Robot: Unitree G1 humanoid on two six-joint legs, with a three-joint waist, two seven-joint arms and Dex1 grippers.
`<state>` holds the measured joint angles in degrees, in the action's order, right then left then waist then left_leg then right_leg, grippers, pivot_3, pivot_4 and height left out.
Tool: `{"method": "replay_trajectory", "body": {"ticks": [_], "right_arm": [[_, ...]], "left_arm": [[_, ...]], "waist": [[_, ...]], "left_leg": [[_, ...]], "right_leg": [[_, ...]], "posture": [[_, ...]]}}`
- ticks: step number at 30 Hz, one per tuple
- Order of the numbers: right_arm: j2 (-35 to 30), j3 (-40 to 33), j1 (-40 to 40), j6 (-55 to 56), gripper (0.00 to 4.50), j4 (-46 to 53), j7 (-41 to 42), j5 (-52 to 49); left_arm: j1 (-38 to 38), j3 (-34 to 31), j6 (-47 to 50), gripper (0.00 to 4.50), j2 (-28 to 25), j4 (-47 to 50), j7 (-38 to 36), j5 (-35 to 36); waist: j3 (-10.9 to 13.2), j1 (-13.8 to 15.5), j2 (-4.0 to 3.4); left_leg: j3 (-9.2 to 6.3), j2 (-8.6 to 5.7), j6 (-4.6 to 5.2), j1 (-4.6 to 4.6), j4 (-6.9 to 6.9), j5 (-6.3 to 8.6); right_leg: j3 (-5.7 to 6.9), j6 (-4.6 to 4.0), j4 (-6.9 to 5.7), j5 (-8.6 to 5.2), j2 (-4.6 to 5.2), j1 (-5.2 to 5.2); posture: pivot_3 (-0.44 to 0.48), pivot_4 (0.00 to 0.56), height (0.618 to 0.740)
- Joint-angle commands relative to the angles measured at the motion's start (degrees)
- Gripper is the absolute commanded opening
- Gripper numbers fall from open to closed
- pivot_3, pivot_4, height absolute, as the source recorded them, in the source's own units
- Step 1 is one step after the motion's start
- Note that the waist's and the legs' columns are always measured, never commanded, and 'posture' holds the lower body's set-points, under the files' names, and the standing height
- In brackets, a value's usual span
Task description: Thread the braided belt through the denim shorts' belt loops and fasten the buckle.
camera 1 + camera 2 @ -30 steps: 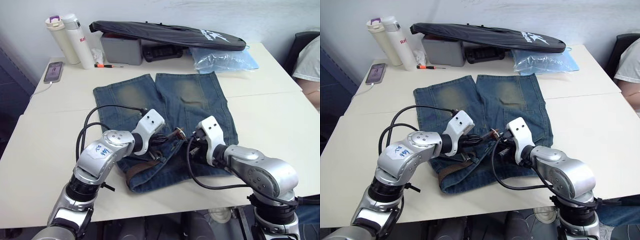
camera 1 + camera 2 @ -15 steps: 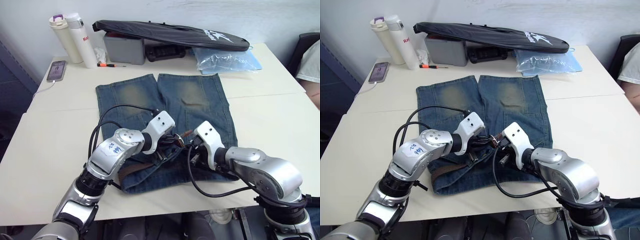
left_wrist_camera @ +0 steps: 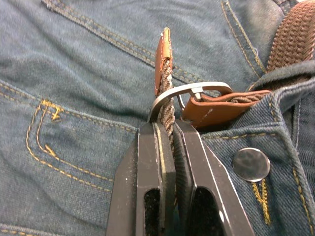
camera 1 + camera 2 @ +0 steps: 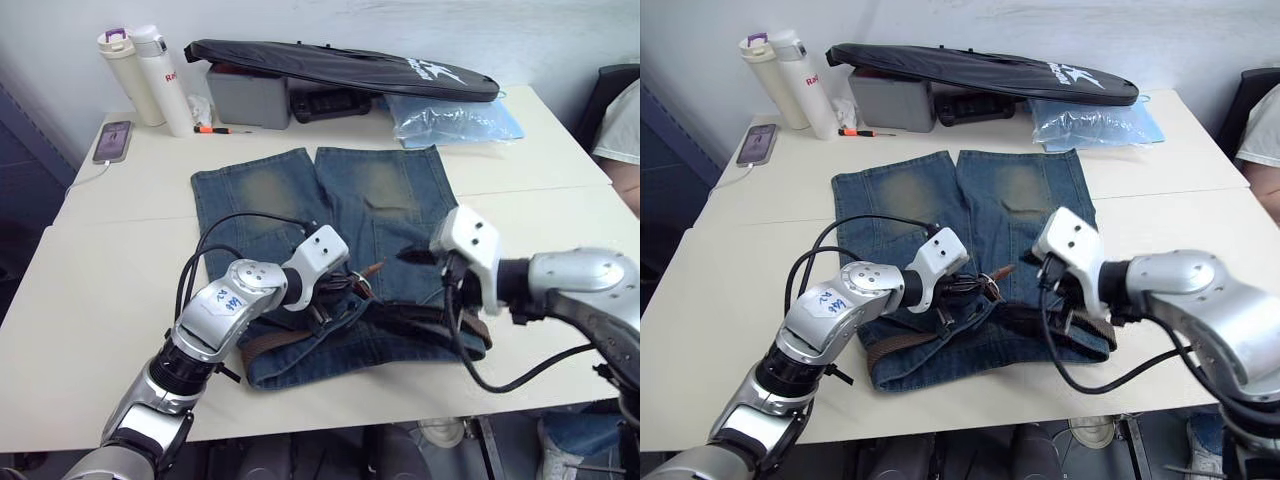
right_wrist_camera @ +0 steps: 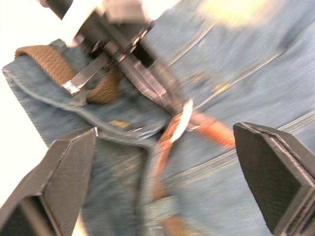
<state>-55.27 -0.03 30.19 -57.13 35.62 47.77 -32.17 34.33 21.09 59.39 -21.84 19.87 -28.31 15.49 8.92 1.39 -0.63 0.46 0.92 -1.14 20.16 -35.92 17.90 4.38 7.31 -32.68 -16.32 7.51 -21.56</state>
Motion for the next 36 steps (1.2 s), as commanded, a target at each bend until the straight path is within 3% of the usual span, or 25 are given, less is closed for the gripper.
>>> {"method": "replay_trajectory", "body": {"ticks": [1, 5, 11, 17, 18, 21, 23, 26, 34, 36], "right_arm": [[-3.75, 7.03, 1.72, 15.25, 4.47, -6.28, 4.72, 11.00], [-4.07, 13.95, 4.02, 28.48, 4.47, -13.57, 9.90, 19.91], [-0.52, 18.04, 7.09, 35.94, 4.47, -19.52, 13.36, 25.38], [2.85, 18.96, 8.30, 36.91, 1.77, -21.40, 15.28, 27.74], [3.07, 18.77, 8.21, 36.69, 1.10, -21.23, 15.54, 27.69], [3.30, 18.20, 7.96, 36.42, 0.21, -20.89, 16.26, 27.99], [3.17, 17.84, 7.83, 36.65, 0.07, -20.79, 16.66, 28.34], [2.73, 17.45, 7.79, 37.67, 0.00, -20.81, 17.02, 28.91], [0.84, 15.80, 7.26, 43.72, 0.00, -21.40, 17.11, 31.79], [0.04, 15.06, 6.66, 45.39, 0.00, -21.37, 17.09, 32.39]], "left_arm": [[-0.60, 0.19, -4.25, 0.00, -0.67, 3.74, -2.73, 0.67], [-0.68, 0.31, -7.07, 0.00, -1.51, 3.42, -4.23, -0.12], [0.05, 1.08, -10.55, 0.00, -1.66, 2.37, -5.72, -1.32], [0.50, 1.46, -12.20, 0.00, -1.22, 1.40, -6.70, -2.36], [0.56, 1.46, -12.40, 0.00, -1.16, 1.20, -6.82, -2.50], [0.56, 1.28, -12.75, 0.00, -1.15, 1.01, -7.11, -2.61], [0.56, 0.33, -12.45, 0.00, -1.05, 1.04, -7.22, -2.06], [0.49, -3.69, -9.47, 1.07, -0.61, 1.49, -8.11, 1.56], [0.82, -13.03, -3.01, 4.47, -5.92, 2.18, -14.17, 10.60], [0.97, -14.45, -2.41, 4.47, -7.55, 1.51, -15.07, 11.55]], "waist": [[0.01, -0.05, 0.04], [0.02, -0.06, -0.01], [0.03, 0.01, -0.04], [0.02, 0.11, -0.07], [0.02, 0.10, -0.07], [0.02, 0.08, -0.07], [0.01, 0.07, -0.08], [0.01, 0.08, -0.08], [0.01, -0.07, -0.09], [0.01, 0.01, -0.09]], "left_leg": [[0.01, 0.00, 0.00, 0.00, 0.01, 0.00], [0.06, 0.01, -0.24, 0.00, 0.06, -0.13], [0.11, 0.00, -0.27, 0.04, -0.04, -0.15], [0.09, 0.00, -0.28, 0.04, -0.06, -0.16], [0.10, 0.00, -0.28, 0.05, -0.06, -0.16], [0.10, 0.00, -0.28, 0.05, -0.07, -0.16], [0.10, 0.00, -0.28, 0.05, -0.07, -0.16], [0.10, 0.00, -0.28, 0.05, -0.09, -0.16], [0.10, 0.01, -0.28, 0.03, -0.08, -0.16], [0.10, 0.01, -0.29, 0.04, -0.10, -0.16]], "right_leg": [[0.00, 0.00, 0.02, 0.00, 0.00, 0.00], [-0.02, 0.07, 0.10, 0.03, -0.01, 0.00], [-0.03, 0.21, 0.12, 0.15, 0.00, 0.03], [-0.03, 0.21, 0.05, 0.16, 0.00, 0.05], [-0.03, 0.22, -0.02, 0.17, 0.00, 0.05], [-0.03, 0.22, -0.02, 0.19, 0.00, 0.06], [-0.03, 0.21, -0.05, 0.20, 0.00, 0.06], [-0.03, 0.21, -0.08, 0.20, 0.00, 0.06], [-0.03, 0.21, -0.12, 0.20, -0.01, 0.05], [-0.03, 0.21, -0.12, 0.20, -0.01, 0.06]], "posture": [[0.000, 0.150, 0.740], [0.000, 0.150, 0.740], [0.000, 0.150, 0.740], [0.000, 0.150, 0.740], [0.000, 0.150, 0.740], [0.000, 0.150, 0.740], [0.000, 0.150, 0.740], [0.000, 0.150, 0.740], [0.000, 0.150, 0.740], [0.000, 0.150, 0.740]]}}
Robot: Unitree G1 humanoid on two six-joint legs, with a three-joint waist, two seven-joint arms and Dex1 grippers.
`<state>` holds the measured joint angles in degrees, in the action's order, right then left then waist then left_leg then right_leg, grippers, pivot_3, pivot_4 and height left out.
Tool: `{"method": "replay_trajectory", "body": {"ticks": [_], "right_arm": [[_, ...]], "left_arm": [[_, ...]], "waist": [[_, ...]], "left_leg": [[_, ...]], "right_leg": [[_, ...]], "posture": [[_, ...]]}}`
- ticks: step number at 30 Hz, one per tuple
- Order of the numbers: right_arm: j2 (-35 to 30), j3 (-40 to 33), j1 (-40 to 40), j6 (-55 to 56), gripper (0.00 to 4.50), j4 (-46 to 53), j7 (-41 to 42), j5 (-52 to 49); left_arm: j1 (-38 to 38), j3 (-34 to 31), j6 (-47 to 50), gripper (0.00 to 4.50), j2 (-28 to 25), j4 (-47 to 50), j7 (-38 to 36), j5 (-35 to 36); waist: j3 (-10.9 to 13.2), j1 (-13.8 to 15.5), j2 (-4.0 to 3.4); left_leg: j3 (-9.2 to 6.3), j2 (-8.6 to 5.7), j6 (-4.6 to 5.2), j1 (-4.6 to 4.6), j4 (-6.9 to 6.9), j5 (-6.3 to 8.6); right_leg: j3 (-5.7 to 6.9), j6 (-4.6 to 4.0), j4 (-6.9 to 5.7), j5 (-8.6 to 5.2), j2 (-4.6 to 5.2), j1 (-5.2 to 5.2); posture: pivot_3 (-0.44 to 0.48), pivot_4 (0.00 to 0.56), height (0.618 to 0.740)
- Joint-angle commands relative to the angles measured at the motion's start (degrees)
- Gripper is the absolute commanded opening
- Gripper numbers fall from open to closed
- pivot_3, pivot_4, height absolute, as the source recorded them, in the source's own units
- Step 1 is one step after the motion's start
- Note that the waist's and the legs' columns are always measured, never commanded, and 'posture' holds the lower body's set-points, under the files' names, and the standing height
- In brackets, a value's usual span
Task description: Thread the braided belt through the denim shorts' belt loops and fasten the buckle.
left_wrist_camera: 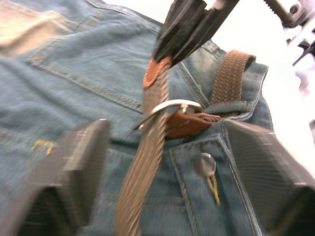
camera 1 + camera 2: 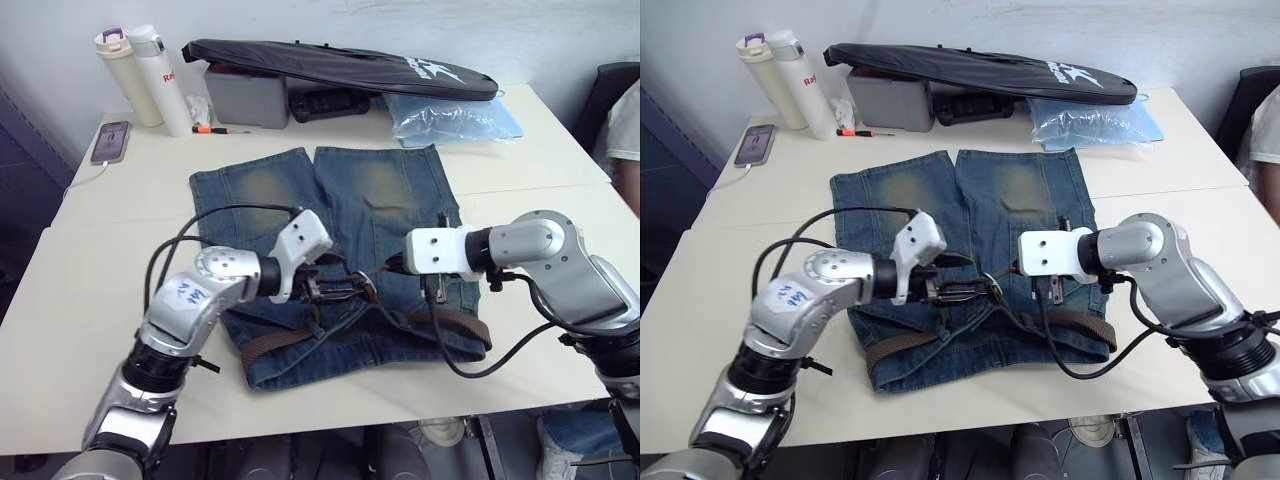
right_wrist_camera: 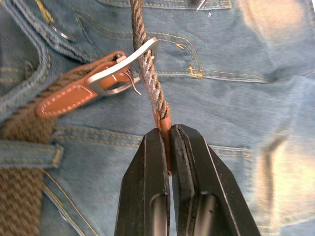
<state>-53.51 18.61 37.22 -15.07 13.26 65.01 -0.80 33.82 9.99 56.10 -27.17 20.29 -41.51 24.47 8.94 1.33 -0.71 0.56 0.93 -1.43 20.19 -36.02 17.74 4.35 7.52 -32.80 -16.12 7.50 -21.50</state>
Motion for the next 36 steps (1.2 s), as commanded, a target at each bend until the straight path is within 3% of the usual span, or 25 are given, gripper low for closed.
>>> {"method": "replay_trajectory", "body": {"ticks": [1, 6, 12, 17, 24, 33, 36], "right_arm": [[-2.24, -3.97, -0.67, 4.08, 0.00, 0.94, -0.14, 1.46], [-4.62, -6.34, -2.31, 7.30, 0.00, 0.81, -0.28, 2.69], [-5.25, -7.62, -1.30, 16.24, 0.00, -1.35, -1.59, 5.20], [-3.11, -7.97, 5.61, 25.11, 0.00, -6.02, -4.30, 8.13], [-2.30, -7.17, 10.79, 28.43, 0.00, -10.82, -2.15, 7.86], [0.95, -6.07, 9.53, 11.75, 0.00, -2.60, 3.26, 5.01], [1.13, -6.09, 9.23, 8.59, 0.00, -0.61, 3.61, 5.24]], "left_arm": [[1.54, -3.85, 1.08, 4.47, -2.85, 0.84, -2.26, 3.06], [1.24, -6.93, 1.59, 4.47, -5.60, 0.26, -5.30, 6.51], [-1.07, -5.34, -1.02, 4.47, -12.11, 0.55, -9.82, 5.59], [-0.51, -4.96, -2.19, 4.47, -10.56, -0.83, -9.36, 6.26], [2.86, -5.98, -0.14, 4.47, -3.86, -1.80, -3.28, 6.74], [9.60, -1.63, 2.81, 4.47, 10.94, -4.72, 16.02, -0.93], [10.54, 0.73, 3.24, 4.47, 13.07, -5.17, 19.06, -3.40]], "waist": [[0.00, 0.12, 0.00], [0.01, 0.09, 0.01], [0.00, -0.19, -0.02], [0.05, -0.17, -0.07], [0.06, -0.05, -0.05], [0.05, 0.19, -0.07], [0.05, 0.12, -0.07]], "left_leg": [[0.00, 0.00, 0.00, 0.00, 0.00, 0.00], [0.00, -0.01, 0.00, 0.00, 0.00, 0.00], [0.04, 0.01, -0.04, -0.05, 0.06, -0.01], [0.10, 0.00, -0.04, -0.04, 0.00, -0.01], [0.09, -0.01, -0.05, -0.02, -0.05, -0.02], [0.09, -0.01, -0.06, -0.04, -0.11, -0.03], [0.10, -0.01, -0.07, -0.04, -0.10, -0.03]], "right_leg": [[0.00, 0.00, 0.00, 0.00, 0.00, 0.00], [0.00, 0.00, 0.01, 0.00, 0.01, 0.02], [-0.03, 0.00, 0.00, 0.00, -0.01, 0.00], [-0.09, 0.01, -0.05, 0.01, 0.00, -0.01], [-0.09, 0.04, -0.04, 0.03, 0.02, 0.02], [-0.11, 0.08, -0.12, 0.07, 0.01, 0.03], [-0.11, 0.09, -0.10, 0.07, 0.00, 0.03]], "posture": [[0.000, 0.150, 0.740], [0.000, 0.150, 0.740], [0.000, 0.150, 0.740], [0.000, 0.150, 0.740], [0.000, 0.150, 0.740], [0.000, 0.150, 0.740], [0.000, 0.150, 0.740]]}}
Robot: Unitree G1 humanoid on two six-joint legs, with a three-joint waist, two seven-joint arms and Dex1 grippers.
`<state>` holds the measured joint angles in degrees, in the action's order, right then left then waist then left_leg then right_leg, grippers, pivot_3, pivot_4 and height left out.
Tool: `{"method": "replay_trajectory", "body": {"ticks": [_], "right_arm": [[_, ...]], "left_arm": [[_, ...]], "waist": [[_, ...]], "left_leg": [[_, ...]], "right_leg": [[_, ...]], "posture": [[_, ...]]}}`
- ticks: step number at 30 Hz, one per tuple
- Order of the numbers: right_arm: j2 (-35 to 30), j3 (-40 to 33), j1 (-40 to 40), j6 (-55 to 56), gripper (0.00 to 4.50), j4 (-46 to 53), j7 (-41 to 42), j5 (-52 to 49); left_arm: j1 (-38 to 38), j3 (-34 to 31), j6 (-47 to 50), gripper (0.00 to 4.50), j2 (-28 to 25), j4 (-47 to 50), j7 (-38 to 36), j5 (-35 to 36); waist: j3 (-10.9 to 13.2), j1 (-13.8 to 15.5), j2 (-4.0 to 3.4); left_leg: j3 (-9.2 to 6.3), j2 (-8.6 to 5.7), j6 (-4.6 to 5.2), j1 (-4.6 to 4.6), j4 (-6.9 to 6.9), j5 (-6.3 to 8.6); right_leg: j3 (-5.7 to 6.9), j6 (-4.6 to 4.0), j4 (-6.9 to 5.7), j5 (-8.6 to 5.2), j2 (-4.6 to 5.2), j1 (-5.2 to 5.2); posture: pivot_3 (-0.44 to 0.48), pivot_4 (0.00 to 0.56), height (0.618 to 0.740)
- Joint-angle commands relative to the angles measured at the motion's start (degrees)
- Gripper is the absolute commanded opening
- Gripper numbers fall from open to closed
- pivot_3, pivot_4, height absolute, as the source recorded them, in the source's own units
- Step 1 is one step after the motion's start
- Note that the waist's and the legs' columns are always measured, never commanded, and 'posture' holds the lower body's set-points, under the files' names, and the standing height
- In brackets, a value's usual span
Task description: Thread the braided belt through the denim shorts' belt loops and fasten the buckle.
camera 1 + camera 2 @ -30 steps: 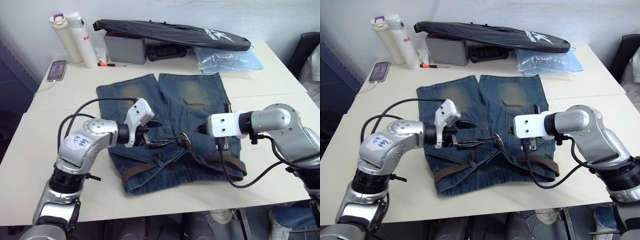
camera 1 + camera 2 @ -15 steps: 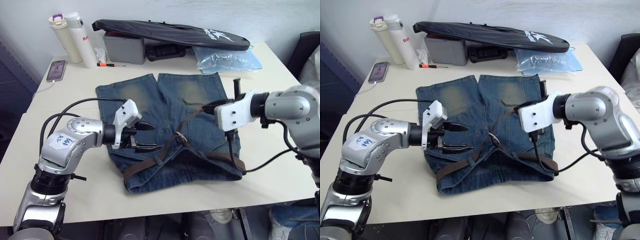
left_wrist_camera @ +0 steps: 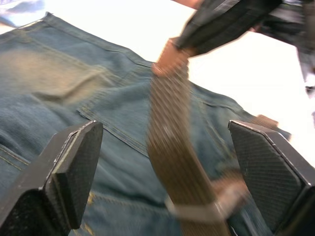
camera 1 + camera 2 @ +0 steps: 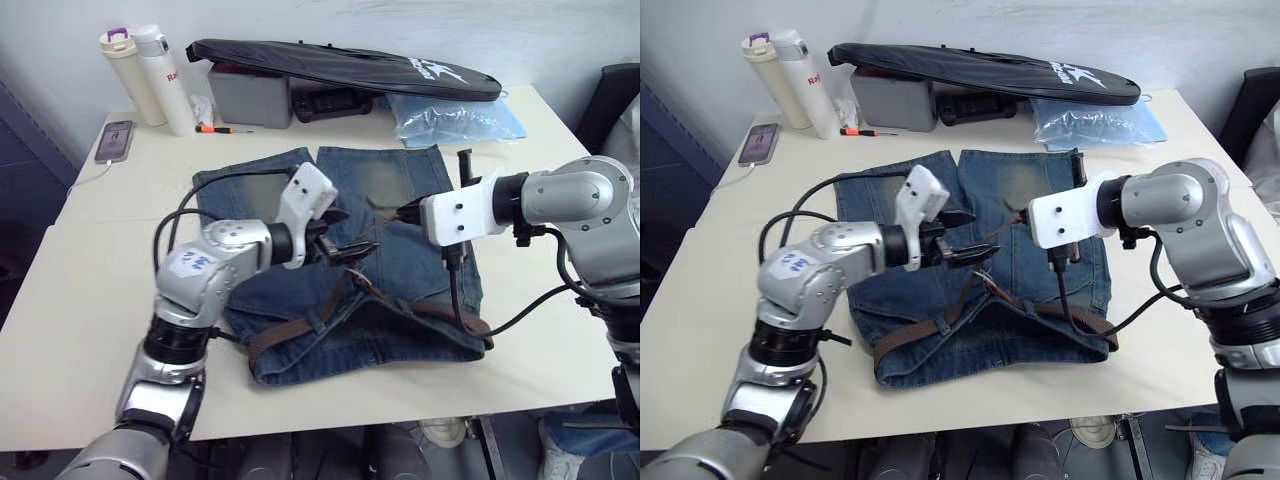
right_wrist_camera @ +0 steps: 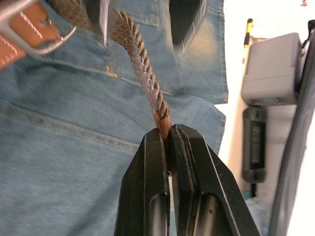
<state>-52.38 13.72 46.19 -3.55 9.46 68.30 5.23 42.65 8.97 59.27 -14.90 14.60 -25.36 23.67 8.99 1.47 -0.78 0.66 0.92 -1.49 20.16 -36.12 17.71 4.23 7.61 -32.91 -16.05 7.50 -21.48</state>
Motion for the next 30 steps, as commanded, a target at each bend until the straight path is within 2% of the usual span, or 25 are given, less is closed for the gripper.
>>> {"method": "replay_trajectory", "body": {"ticks": [1, 5, 6, 9, 13, 14, 20, 23, 26, 28, 30], "right_arm": [[0.00, -1.21, 0.22, -3.68, 0.00, 3.59, 0.38, -0.60], [-0.31, -1.12, -0.19, -5.42, 0.00, 4.59, 0.48, 0.01], [-0.42, -1.11, -0.32, -5.67, 0.00, 4.75, 0.49, 0.18], [-0.61, -1.09, -0.68, -6.38, 0.00, 4.96, 0.38, 0.64], [-0.45, -0.94, -1.08, -7.19, 0.00, 5.35, 0.33, 0.77], [-0.41, -0.89, -1.19, -7.46, 0.00, 5.49, 0.34, 0.74], [1.64, -2.15, -2.29, -15.38, 0.00, 8.20, -0.10, -2.93], [1.53, -3.72, -2.80, -19.50, 1.15, 10.03, -0.26, -4.92], [0.55, -8.59, -4.15, -28.59, 2.39, 12.96, 0.80, -11.38], [-0.54, -11.57, -5.29, -33.35, 3.41, 14.33, 1.63, -14.72], [-1.54, -14.31, -6.87, -38.20, 4.21, 15.95, 2.08, -18.30]], "left_arm": [[1.90, 2.62, 0.50, 4.47, 0.87, 0.86, 3.39, -3.21], [2.01, 3.00, 2.70, 3.49, 0.82, 2.42, 3.84, -3.05], [2.05, 2.97, 3.22, 2.94, 0.56, 2.73, 3.78, -2.99], [2.47, 2.26, 4.64, 1.94, -0.43, 3.17, 3.35, -2.62], [2.76, 1.64, 5.55, 0.33, -0.23, 3.46, 3.03, -1.82], [2.79, 1.38, 5.81, 0.08, 0.03, 3.57, 3.00, -1.47], [2.48, -0.44, 7.24, 0.02, 1.27, 3.30, 3.39, -0.11], [1.86, -2.23, 8.71, 0.00, 2.10, 3.10, 4.02, 0.79], [1.03, -5.24, 10.52, 0.00, 3.76, 2.48, 5.81, 1.53], [0.45, -7.15, 11.62, 0.00, 4.77, 2.13, 6.90, 1.96], [-0.19, -9.18, 13.09, 0.00, 6.02, 2.16, 7.96, 2.53]], "waist": [[0.00, -0.03, -0.01], [-0.01, -0.17, -0.02], [-0.01, -0.15, -0.02], [-0.01, -0.13, -0.02], [-0.01, -0.07, -0.02], [-0.01, -0.09, -0.01], [-0.01, -0.10, -0.01], [-0.01, -0.10, -0.02], [-0.01, -0.09, -0.02], [-0.01, 0.06, -0.01], [-0.01, 0.02, -0.01]], "left_leg": [[0.00, 0.00, 0.00, 0.00, 0.01, 0.00], [0.01, 0.01, -0.01, -0.02, 0.03, -0.01], [0.00, 0.01, -0.02, -0.02, 0.03, -0.01], [0.00, 0.01, -0.02, -0.02, 0.02, -0.01], [0.00, 0.00, -0.03, -0.01, -0.01, -0.02], [0.00, 0.00, -0.03, -0.01, 0.00, -0.02], [0.00, 0.00, -0.04, -0.02, 0.00, -0.02], [0.00, 0.01, -0.04, -0.02, 0.00, -0.02], [-0.01, 0.00, -0.04, -0.01, 0.00, -0.02], [-0.01, 0.00, -0.04, -0.01, 0.00, -0.02], [-0.03, 0.00, -0.04, 0.00, -0.03, -0.02]], "right_leg": [[0.00, 0.00, 0.00, 0.00, 0.00, 0.00], [0.00, 0.00, -0.01, 0.00, -0.01, -0.01], [0.00, 0.00, 0.00, 0.00, -0.01, -0.01], [0.00, 0.00, 0.00, 0.00, -0.01, -0.01], [-0.01, 0.00, -0.01, 0.00, 0.00, 0.00], [-0.01, 0.00, 0.00, 0.00, 0.00, 0.00], [-0.01, 0.00, -0.01, 0.00, -0.01, 0.00], [-0.01, 0.00, -0.02, 0.00, -0.01, -0.01], [-0.01, 0.00, -0.01, 0.00, -0.01, -0.01], [-0.01, 0.00, -0.01, 0.00, 0.00, -0.01], [0.00, 0.00, -0.01, 0.01, 0.01, 0.02]], "posture": [[0.000, 0.150, 0.740], [0.000, 0.150, 0.740], [0.000, 0.150, 0.740], [0.000, 0.150, 0.740], [0.000, 0.150, 0.740], [0.000, 0.150, 0.740], [0.000, 0.150, 0.740], [0.000, 0.150, 0.740], [0.000, 0.150, 0.740], [0.000, 0.150, 0.740], [0.000, 0.150, 0.740]]}}
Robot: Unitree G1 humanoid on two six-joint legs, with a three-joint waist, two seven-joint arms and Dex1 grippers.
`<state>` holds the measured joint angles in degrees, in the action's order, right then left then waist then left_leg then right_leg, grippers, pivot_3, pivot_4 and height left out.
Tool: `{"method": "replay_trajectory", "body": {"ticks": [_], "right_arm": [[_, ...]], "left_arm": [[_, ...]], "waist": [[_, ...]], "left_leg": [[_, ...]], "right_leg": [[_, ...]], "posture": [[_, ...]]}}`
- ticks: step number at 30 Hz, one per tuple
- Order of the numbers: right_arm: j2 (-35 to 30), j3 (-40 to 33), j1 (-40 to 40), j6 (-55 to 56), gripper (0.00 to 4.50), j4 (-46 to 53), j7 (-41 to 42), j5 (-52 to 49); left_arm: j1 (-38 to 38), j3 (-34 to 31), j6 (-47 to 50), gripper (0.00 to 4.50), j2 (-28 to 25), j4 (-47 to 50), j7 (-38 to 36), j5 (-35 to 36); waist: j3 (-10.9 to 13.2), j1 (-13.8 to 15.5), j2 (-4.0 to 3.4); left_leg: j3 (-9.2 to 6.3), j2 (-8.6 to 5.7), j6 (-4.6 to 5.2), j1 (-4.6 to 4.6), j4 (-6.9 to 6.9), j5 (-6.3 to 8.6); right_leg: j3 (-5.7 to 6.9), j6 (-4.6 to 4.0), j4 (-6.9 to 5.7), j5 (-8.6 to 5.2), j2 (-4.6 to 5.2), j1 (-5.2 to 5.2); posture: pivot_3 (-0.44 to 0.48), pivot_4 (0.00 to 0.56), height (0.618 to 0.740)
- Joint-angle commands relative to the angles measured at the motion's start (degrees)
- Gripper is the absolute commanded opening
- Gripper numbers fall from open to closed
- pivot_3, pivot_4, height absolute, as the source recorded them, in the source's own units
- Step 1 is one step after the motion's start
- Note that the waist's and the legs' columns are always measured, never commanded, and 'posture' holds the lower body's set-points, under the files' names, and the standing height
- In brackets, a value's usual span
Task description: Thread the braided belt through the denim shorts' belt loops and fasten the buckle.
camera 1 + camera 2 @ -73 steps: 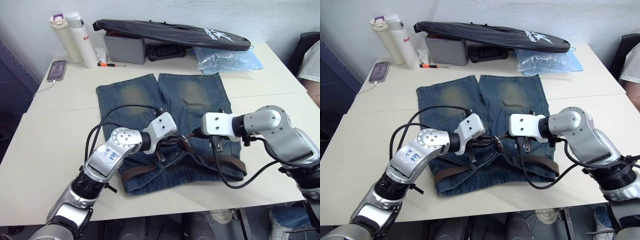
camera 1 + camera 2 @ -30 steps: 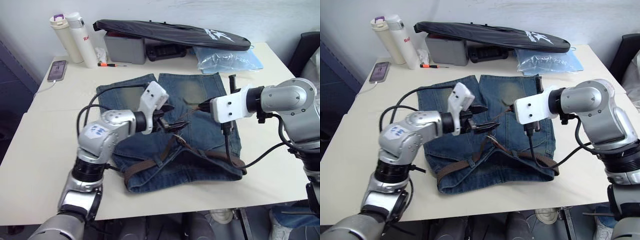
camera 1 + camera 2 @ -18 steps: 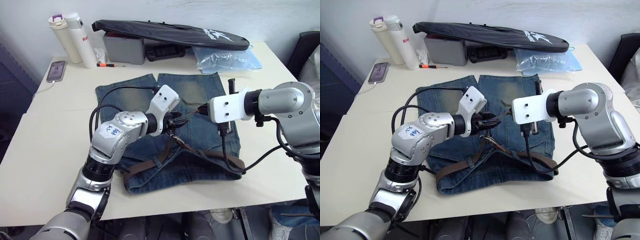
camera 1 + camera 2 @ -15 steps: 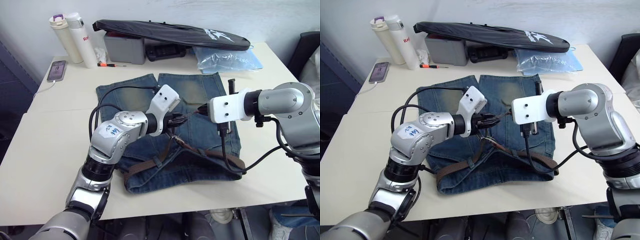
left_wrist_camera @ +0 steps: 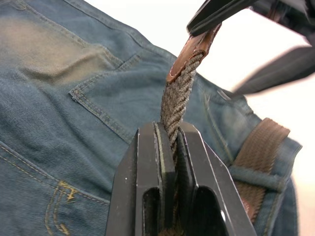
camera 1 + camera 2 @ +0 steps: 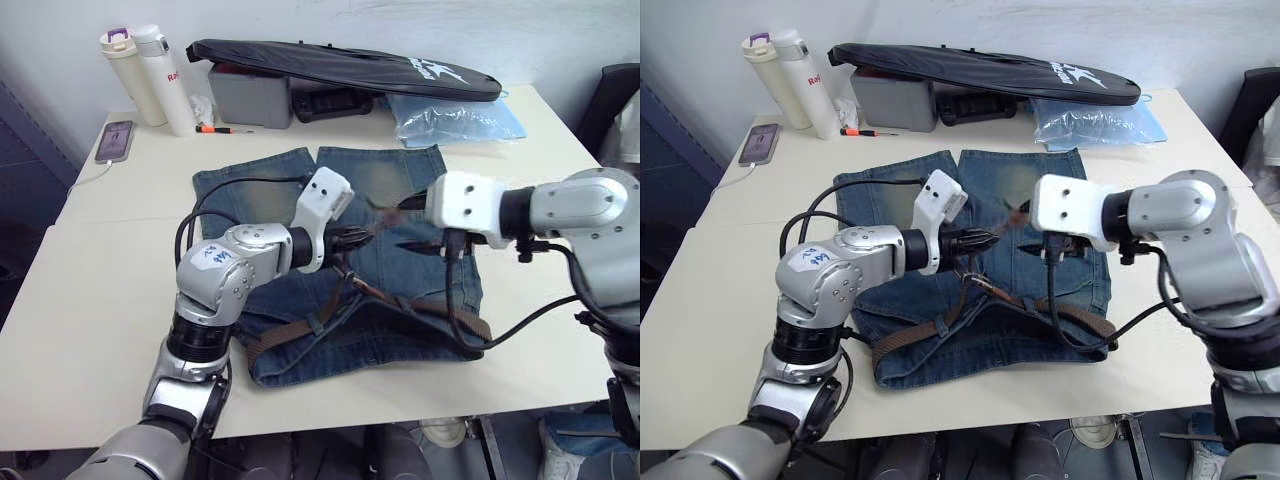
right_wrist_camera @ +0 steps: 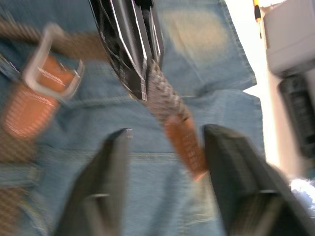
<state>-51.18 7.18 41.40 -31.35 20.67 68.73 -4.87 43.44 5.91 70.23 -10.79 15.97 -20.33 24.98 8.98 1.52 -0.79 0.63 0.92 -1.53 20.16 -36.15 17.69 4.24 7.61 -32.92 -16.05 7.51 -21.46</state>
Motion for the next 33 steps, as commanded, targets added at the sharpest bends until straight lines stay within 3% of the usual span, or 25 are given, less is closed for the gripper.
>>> {"method": "replay_trajectory", "body": {"ticks": [1, 8, 14, 20, 23, 30, 31, 33], "right_arm": [[-2.74, -9.31, -2.88, -13.38, 4.44, 5.65, 1.39, -10.50], [-0.49, -13.52, -6.99, -20.24, 4.44, 9.20, -3.36, -19.83], [-0.28, -10.20, -11.95, -18.66, 4.44, 7.86, -5.39, -20.24], [1.83, -7.20, -12.33, -21.86, 4.44, 5.61, -7.32, -22.98], [4.89, -7.16, -11.67, -24.36, 3.66, 4.69, -8.62, -26.40], [7.52, -7.70, -11.86, -26.97, 0.26, 2.51, -9.68, -31.54], [7.98, -7.39, -12.07, -26.91, 0.05, 1.69, -9.67, -31.91], [9.03, -6.49, -12.09, -26.64, 0.05, 0.33, -10.16, -32.15]], "left_arm": [[-1.35, -7.33, 3.08, 0.00, 2.76, 1.00, 3.62, 1.65], [-2.36, -16.69, 10.92, 0.00, 10.37, 2.98, 7.79, 5.30], [-1.81, -29.61, 20.62, 0.00, 15.12, 6.21, 8.04, 9.76], [-2.80, -32.53, 22.27, 0.00, 16.82, 7.43, 9.76, 13.83], [-5.18, -31.63, 22.27, 0.00, 17.62, 8.03, 11.81, 16.23], [-8.21, -33.43, 22.27, 0.00, 17.50, 7.22, 17.30, 22.45], [-8.27, -34.12, 22.27, 0.00, 17.60, 6.75, 18.18, 23.74], [-8.43, -35.06, 22.27, 0.00, 17.75, 5.88, 20.13, 26.51]], "waist": [[0.00, -0.03, 0.00], [0.01, -0.02, 0.03], [0.03, -0.09, 0.06], [0.10, -0.11, 0.19], [0.09, -0.07, 0.19], [0.09, -0.05, 0.19], [0.08, -0.05, 0.18], [0.08, -0.06, 0.19]], "left_leg": [[0.00, 0.00, 0.00, -0.01, 0.00, 0.00], [-0.01, 0.00, 0.01, -0.01, 0.01, 0.01], [-0.01, 0.00, 0.01, -0.01, 0.04, 0.01], [-0.02, 0.00, 0.00, -0.02, 0.01, 0.00], [-0.02, 0.00, -0.02, -0.02, 0.02, 0.00], [-0.03, 0.00, -0.03, -0.02, 0.01, 0.00], [-0.03, 0.00, -0.03, -0.02, 0.01, 0.00], [-0.04, 0.00, -0.03, -0.02, 0.00, 0.00]], "right_leg": [[0.00, -0.01, -0.02, 0.01, 0.00, 0.00], [0.01, -0.01, -0.02, 0.01, 0.00, 0.01], [0.01, -0.01, 0.00, 0.01, -0.01, 0.00], [0.00, -0.02, -0.02, 0.01, -0.01, 0.01], [0.00, -0.02, -0.01, 0.01, 0.00, 0.02], [0.00, -0.03, -0.02, 0.02, 0.00, 0.01], [0.00, -0.03, -0.02, 0.02, 0.00, 0.01], [0.00, -0.03, -0.02, 0.02, 0.00, 0.01]], "posture": [[0.000, 0.150, 0.740], [0.000, 0.150, 0.740], [0.000, 0.150, 0.740], [0.000, 0.150, 0.740], [0.000, 0.150, 0.740], [0.000, 0.150, 0.740], [0.000, 0.150, 0.740], [0.000, 0.150, 0.740]]}}
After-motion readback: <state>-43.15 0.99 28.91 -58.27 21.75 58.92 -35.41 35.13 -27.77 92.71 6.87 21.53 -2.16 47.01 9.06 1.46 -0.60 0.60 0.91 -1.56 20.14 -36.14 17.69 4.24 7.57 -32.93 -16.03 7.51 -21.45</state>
